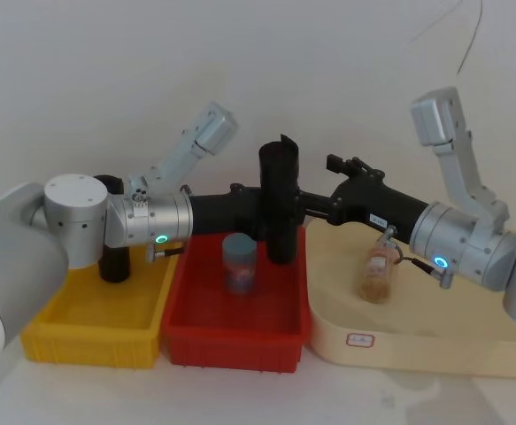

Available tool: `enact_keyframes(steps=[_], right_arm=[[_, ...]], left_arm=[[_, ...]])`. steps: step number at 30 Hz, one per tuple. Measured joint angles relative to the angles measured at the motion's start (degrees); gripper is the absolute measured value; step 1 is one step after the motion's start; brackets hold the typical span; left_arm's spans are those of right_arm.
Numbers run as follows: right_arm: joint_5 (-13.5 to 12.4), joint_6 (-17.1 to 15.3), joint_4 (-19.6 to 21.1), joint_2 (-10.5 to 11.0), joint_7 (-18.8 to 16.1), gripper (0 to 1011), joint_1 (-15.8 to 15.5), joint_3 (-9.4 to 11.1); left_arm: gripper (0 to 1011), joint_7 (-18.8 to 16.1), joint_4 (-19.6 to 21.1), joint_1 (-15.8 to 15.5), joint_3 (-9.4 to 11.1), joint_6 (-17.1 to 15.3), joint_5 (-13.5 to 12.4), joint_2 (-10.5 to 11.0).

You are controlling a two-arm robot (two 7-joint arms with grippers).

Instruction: Pick up the garbage bag with the one hand and transfer it to the other hand.

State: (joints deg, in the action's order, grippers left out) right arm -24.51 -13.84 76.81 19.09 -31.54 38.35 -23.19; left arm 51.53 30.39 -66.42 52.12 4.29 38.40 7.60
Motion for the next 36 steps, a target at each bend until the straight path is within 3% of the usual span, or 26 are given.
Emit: enact_keyframes(steps=[36], right_arm=[[-0.18,2.30,-6.19,-2.10,-1.19,1000,4.66,-4.08]], left_arm=[[466,0.00,0.05,0.00,0.06,0.01,0.00,0.03]])
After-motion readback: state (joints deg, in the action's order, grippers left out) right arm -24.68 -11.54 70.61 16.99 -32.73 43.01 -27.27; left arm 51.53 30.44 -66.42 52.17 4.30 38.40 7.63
